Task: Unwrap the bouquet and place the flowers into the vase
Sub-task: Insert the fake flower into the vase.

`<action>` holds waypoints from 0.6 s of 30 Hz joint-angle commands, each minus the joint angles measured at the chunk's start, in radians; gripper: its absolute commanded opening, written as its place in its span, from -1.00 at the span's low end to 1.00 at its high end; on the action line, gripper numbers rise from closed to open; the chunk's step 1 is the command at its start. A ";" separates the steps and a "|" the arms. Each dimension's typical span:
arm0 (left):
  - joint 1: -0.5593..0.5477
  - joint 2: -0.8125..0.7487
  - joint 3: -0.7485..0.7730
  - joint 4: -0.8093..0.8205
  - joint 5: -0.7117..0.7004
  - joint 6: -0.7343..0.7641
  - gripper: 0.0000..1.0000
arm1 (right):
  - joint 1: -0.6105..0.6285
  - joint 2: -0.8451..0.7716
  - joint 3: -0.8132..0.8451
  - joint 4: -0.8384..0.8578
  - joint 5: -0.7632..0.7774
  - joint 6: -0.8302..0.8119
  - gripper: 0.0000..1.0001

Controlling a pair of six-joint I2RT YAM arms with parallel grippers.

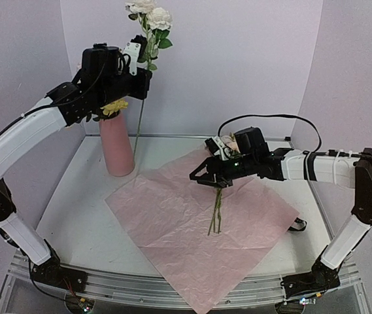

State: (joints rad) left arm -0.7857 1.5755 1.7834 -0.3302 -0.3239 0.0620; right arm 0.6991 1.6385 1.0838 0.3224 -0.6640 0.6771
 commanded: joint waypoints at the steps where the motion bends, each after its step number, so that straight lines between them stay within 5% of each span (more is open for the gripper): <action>1: 0.005 -0.055 0.095 0.055 -0.036 0.027 -1.00 | 0.005 0.023 0.053 0.017 -0.009 0.002 0.05; 18: 0.005 -0.444 -0.072 -0.069 -0.182 -0.094 -1.00 | 0.005 0.059 0.078 0.015 -0.039 -0.008 0.05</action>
State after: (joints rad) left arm -0.7845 1.2549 1.7423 -0.4116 -0.4181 0.0100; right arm 0.6991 1.6644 1.1053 0.3229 -0.6676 0.6775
